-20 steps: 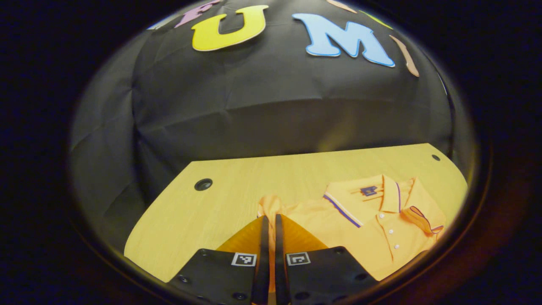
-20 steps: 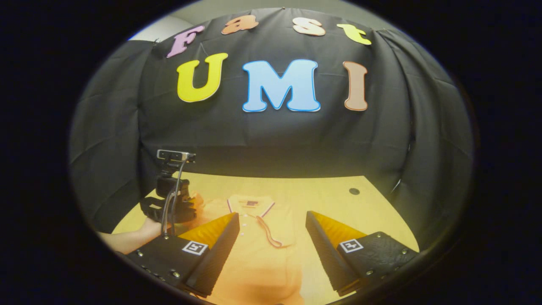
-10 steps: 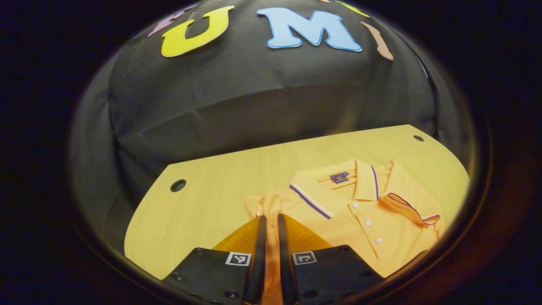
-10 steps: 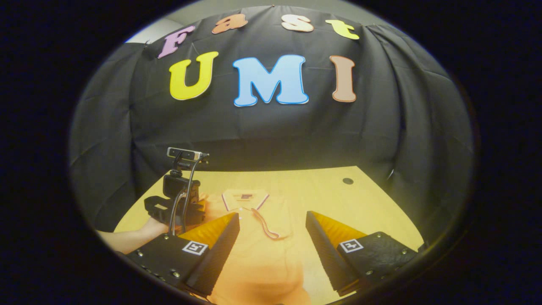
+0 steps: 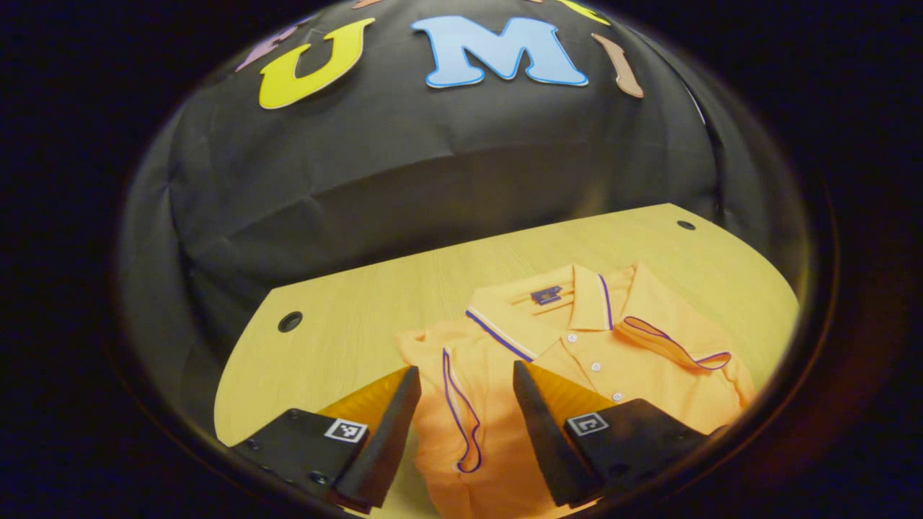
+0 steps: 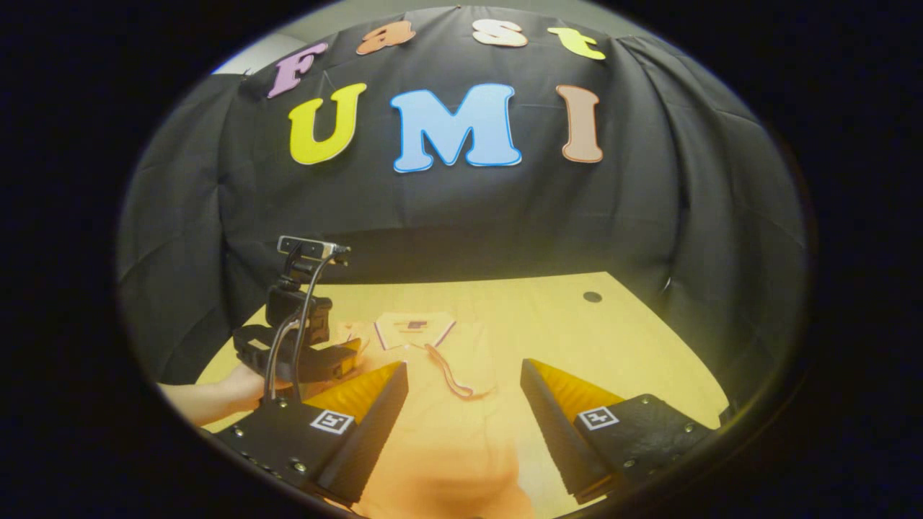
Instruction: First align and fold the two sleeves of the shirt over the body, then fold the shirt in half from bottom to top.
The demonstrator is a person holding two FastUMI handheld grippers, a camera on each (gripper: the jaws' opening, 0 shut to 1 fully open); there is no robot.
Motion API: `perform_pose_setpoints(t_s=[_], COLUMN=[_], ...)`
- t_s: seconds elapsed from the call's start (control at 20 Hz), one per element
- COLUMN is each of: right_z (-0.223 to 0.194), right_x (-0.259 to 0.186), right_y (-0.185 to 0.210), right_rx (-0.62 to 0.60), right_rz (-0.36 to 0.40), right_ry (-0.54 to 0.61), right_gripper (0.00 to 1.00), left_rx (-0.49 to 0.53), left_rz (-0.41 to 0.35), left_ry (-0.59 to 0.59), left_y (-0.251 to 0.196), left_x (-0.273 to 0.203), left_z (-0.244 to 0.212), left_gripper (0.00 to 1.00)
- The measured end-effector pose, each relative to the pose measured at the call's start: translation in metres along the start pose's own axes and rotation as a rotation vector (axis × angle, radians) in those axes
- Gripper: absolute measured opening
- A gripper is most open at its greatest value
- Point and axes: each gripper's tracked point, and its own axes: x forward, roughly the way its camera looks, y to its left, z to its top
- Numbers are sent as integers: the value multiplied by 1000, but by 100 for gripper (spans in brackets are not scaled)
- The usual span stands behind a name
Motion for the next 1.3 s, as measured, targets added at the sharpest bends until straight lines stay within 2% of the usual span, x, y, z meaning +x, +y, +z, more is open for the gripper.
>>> perform_pose_setpoints(t_s=[0.05,0.1,0.15,0.25,0.35,0.4,0.45,0.5,0.65,0.75,0.8,0.95,1.0,1.05,1.1,1.15,1.2,1.25,1.3], right_z=[-4,-7,-11,-21,-30,-34,-41,-47,-68,-85,-94,-119,-126,-135,-142,-150,-156,-163,-170], right_x=[-2,-5,-7,-10,-14,-16,-16,-18,-20,-22,-25,-33,-38,-41,-45,-48,-51,-55,-59], right_y=[-2,-4,-6,-10,-14,-16,-18,-21,-26,-29,-30,-33,-33,-33,-32,-32,-32,-31,-31], right_rx=[-5,-9,-13,-24,-26,-24,-24,-22,-11,-13,-13,-29,-33,-35,-36,-38,-40,-42,-44], right_rz=[4,6,11,24,36,39,38,33,21,16,17,15,14,15,21,23,24,25,26], right_ry=[4,5,6,19,26,30,38,46,75,107,126,177,190,204,219,231,243,254,268], right_gripper=[97,97,97,97,97,97,97,97,97,97,97,97,97,97,97,97,97,97,97], left_rx=[-13,-20,-24,-38,-52,-57,-62,-68,-101,-119,-121,-130,-142,-157,-171,-181,-185,-187,-186], left_rz=[0,3,8,23,23,17,12,9,-14,-31,-34,-44,-47,-48,-49,-47,-42,-40,-40], left_ry=[-2,-5,-12,-31,-36,-42,-47,-47,-46,-40,-29,-5,6,18,28,38,48,57,65], left_y=[-1,-1,-1,-1,-2,-3,-4,-4,-8,-11,-12,-18,-19,-20,-20,-21,-20,-21,-21], left_x=[-7,-15,-21,-39,-60,-70,-82,-91,-121,-139,-147,-167,-174,-182,-188,-194,-200,-209,-217], left_z=[-1,-2,-2,0,-4,-5,-5,-9,-20,-31,-39,-61,-68,-76,-83,-90,-98,-107,-115], left_gripper=[99,93,99,96,100,96,96,100,100,100,96,96,100,96,100,96,100,96,100])
